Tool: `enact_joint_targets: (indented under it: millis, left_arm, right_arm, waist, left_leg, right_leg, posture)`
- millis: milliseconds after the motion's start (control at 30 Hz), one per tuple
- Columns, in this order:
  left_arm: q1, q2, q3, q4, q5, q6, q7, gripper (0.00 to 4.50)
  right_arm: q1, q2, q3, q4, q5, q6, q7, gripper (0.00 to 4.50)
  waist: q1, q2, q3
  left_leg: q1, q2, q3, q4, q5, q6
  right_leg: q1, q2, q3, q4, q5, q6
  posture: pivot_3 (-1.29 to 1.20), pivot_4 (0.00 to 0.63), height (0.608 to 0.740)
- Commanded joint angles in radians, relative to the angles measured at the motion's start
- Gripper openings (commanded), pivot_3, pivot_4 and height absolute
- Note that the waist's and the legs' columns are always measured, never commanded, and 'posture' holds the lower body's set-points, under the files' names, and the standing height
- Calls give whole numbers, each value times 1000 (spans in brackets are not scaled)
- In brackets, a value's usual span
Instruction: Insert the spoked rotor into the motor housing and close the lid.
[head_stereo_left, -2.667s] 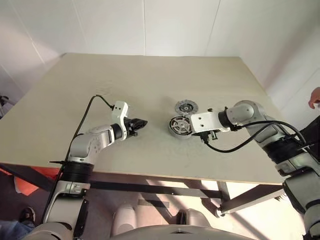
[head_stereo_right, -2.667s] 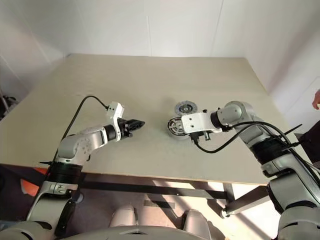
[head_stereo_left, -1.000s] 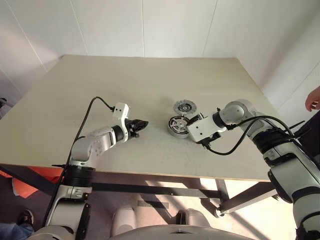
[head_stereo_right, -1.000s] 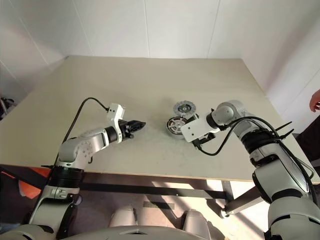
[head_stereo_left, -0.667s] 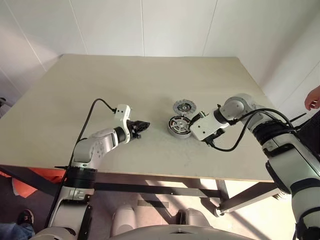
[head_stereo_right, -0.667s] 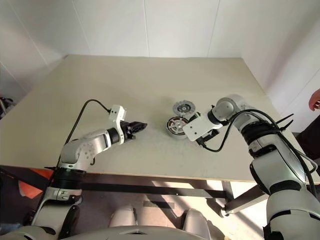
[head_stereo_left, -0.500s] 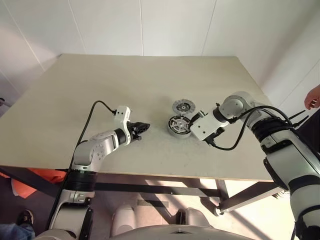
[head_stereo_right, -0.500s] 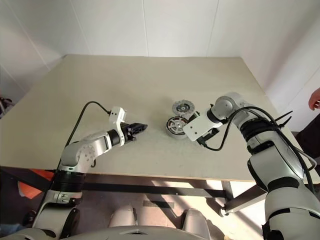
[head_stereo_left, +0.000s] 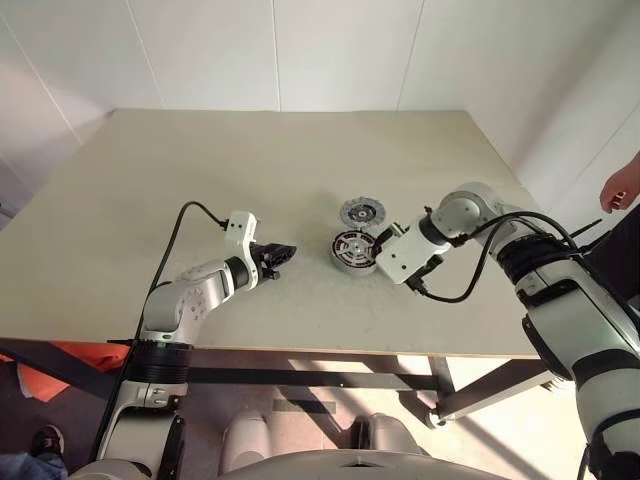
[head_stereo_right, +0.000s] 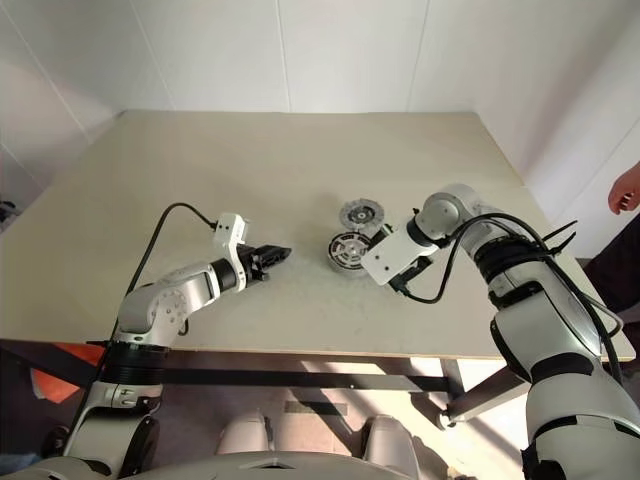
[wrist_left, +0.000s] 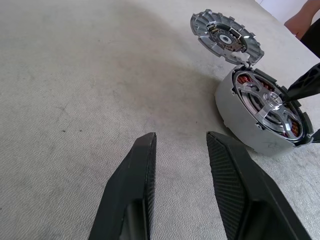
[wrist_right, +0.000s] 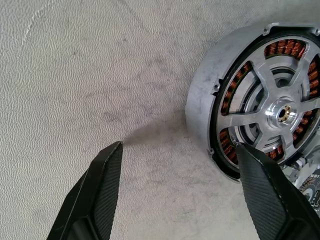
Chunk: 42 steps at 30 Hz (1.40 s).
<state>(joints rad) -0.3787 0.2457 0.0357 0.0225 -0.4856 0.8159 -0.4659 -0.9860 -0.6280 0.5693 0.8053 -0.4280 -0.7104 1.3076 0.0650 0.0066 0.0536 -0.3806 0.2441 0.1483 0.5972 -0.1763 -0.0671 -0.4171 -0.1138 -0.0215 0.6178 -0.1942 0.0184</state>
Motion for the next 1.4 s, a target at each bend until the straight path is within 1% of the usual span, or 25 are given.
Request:
enact_joint_targets:
  millis: [33,67,300,333,400,533,567,600,900,1100,1233,1400]
  left_arm:
    - [-20,5,12,-23,-5,-7,-5,1726]
    - [-19,5,12,-24,-5,-7,-5,1726]
    - [-16,8,15,-30,-6,-4,-1,1726]
    - [-17,8,15,-29,-6,-4,-1,1726]
    - [-20,8,15,-26,-5,-5,-1,1726]
    - [-24,8,14,-21,-3,-6,-2,1726]
    - [-25,8,13,-20,-3,-7,-2,1726]
    - [-26,8,13,-20,-3,-7,-2,1726]
    - [-24,3,10,-20,-1,-9,0,1726]
    - [-22,-1,9,-20,0,-9,5,1726]
    - [-19,-5,9,-21,0,-9,7,1726]
    - [-11,-15,5,-23,1,-11,10,1726]
  right_arm:
    - [-10,12,-16,-42,21,12,-2,2851]
    - [-10,13,-18,-46,22,15,-1,2531]
    - [-16,20,-18,-50,16,23,-6,2531]
    - [-17,24,-19,-49,15,28,-9,2368]
    - [-18,27,-19,-46,15,33,-12,1956]
    - [-18,27,-21,-47,15,37,-11,683]
    - [-17,27,-22,-50,17,38,-8,291]
    - [-16,26,-23,-53,18,39,-7,37]
    - [-8,22,-30,-76,20,58,-14,15]
    - [18,36,-71,-150,83,169,4,15]
    - [61,36,-131,-296,182,426,83,15]
    - [102,-4,-163,-451,241,645,154,15]
  waist:
    - [0,0,0]
    - [1,0,0]
    - [1,0,0]
    - [0,0,0]
    - [0,0,0]
    - [-4,-1,0]
    - [-6,-1,0]
    - [-9,-1,0]
    - [-18,-1,0]
    - [-21,-1,0]
    - [-21,0,1]
    - [-16,0,1]
  left_leg:
    - [0,0,0,0,0,0]
    - [-1,0,0,0,0,0]
    - [-1,0,0,0,0,0]
    - [-1,0,0,0,0,0]
    - [-1,0,0,0,0,0]
    - [-1,0,0,0,0,0]
    - [-1,0,0,0,0,0]
    - [0,1,0,0,0,0]
    - [-2,0,0,0,0,0]
    - [-1,0,0,0,0,0]
    - [-2,0,0,0,0,0]
    - [-4,0,0,0,0,0]
  right_leg:
    - [0,0,0,0,0,0]
    - [-1,0,0,0,0,0]
    - [-1,0,0,1,0,0]
    - [-1,0,0,1,0,0]
    - [-1,0,0,1,0,0]
    - [-1,0,0,1,0,0]
    - [-1,0,0,1,0,0]
    - [-1,0,0,1,0,0]
    - [-2,0,0,1,0,0]
    - [-2,0,0,1,0,0]
    - [-2,0,0,1,0,0]
    - [-4,0,0,1,0,0]
  posture:
    - [0,0,740]
    - [0,0,740]
    - [0,0,740]
    - [0,0,740]
    - [0,0,740]
    - [0,0,740]
    - [0,0,740]
    - [0,0,740]
    - [0,0,740]
    - [0,0,740]
    - [0,0,740]
    - [0,0,740]
